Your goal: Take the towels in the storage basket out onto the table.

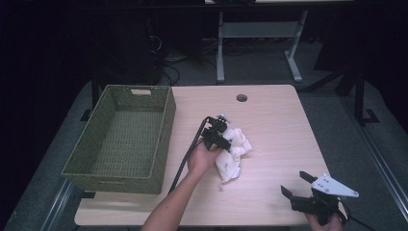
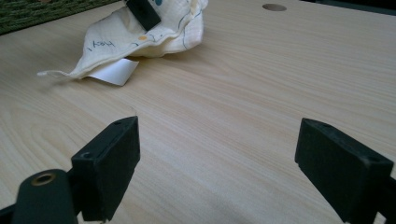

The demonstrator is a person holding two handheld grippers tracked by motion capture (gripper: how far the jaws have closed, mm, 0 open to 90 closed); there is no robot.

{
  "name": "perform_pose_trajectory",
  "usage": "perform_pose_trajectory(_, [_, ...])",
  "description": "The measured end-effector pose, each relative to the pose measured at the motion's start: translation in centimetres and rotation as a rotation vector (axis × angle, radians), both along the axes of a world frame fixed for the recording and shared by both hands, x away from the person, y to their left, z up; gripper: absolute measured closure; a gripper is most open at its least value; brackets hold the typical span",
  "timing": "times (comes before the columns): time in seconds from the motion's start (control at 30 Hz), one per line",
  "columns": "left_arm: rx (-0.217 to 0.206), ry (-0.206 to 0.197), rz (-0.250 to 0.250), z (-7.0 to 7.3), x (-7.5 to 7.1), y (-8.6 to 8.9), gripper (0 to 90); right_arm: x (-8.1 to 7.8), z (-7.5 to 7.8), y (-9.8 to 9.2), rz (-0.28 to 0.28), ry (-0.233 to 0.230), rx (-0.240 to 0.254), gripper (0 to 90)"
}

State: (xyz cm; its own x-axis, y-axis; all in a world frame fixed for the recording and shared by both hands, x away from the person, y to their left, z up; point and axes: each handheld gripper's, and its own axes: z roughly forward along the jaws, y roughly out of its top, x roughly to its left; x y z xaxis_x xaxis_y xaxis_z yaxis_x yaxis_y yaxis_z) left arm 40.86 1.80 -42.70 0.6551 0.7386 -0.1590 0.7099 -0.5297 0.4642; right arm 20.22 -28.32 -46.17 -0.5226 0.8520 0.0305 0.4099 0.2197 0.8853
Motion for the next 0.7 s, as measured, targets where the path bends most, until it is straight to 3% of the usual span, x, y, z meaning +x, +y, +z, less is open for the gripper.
perform_pose_trajectory(0.37, [-0.030,-0.038,-0.003,0.6,0.0,0.3,53.3,0.1,-0.2,-0.2,-0.004,0.005,0.001,13.6])
perform_pose_trajectory(0.43, [-0.037,-0.051,0.008,0.9,-0.1,0.6,47.8,0.0,-0.3,-0.3,-0.005,0.009,0.011,13.6])
perform_pose_trajectory(0.7, [-0.122,-0.087,0.004,1.9,-0.8,1.6,40.1,0.1,-0.3,0.1,-0.002,0.016,0.002,13.6])
